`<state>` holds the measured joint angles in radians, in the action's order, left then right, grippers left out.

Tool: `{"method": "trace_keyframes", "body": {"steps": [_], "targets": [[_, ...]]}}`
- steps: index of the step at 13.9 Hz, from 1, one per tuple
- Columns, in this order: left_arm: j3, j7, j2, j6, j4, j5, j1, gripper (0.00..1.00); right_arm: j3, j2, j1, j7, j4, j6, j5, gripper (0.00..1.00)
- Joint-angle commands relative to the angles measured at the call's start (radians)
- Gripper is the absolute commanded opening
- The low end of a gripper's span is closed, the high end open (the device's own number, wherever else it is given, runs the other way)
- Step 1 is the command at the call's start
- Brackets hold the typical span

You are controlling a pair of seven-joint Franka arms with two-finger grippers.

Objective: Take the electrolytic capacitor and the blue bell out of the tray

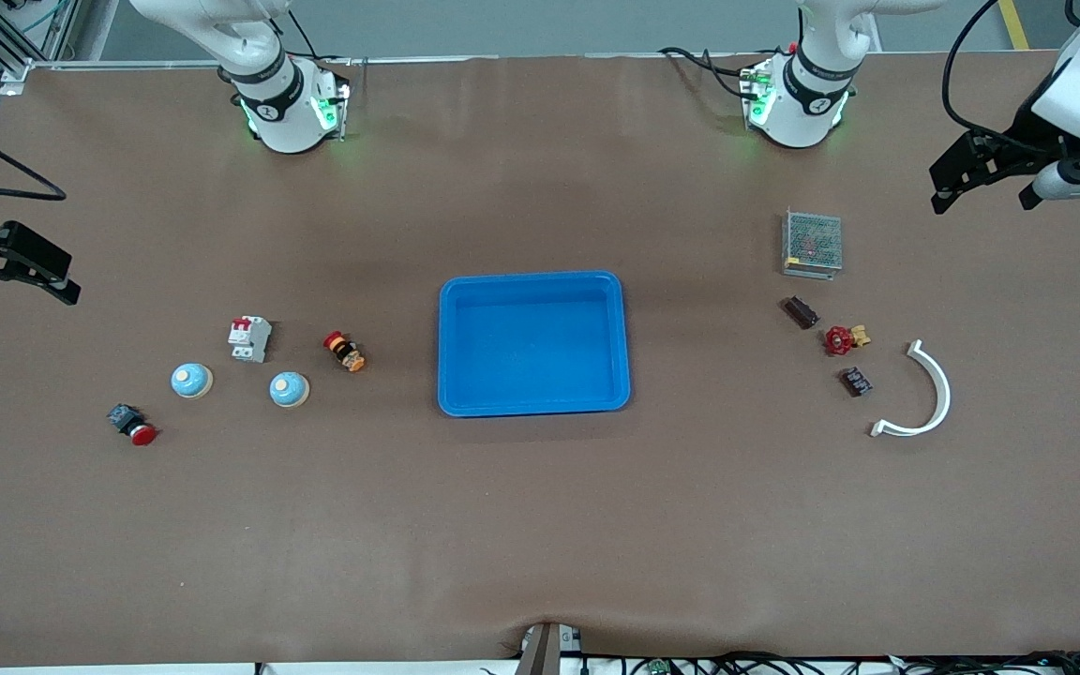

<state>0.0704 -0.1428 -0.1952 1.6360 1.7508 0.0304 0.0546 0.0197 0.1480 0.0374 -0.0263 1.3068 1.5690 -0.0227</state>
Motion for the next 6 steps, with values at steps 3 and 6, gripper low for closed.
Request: {"method": "trace_keyframes", "body": {"steps": [3,6], "targets": [[-0.004,0.02,0.058,-0.034,-0.105,-0.003,-0.009,1.0,-0.004,0.001,-0.002,-0.003,0.008,0.008,0.012,1.0],[-0.008,0.019,0.109,-0.054,-0.169,-0.003,-0.009,1.0,-0.004,0.001,-0.004,-0.003,0.008,0.008,0.012,1.0]]}}
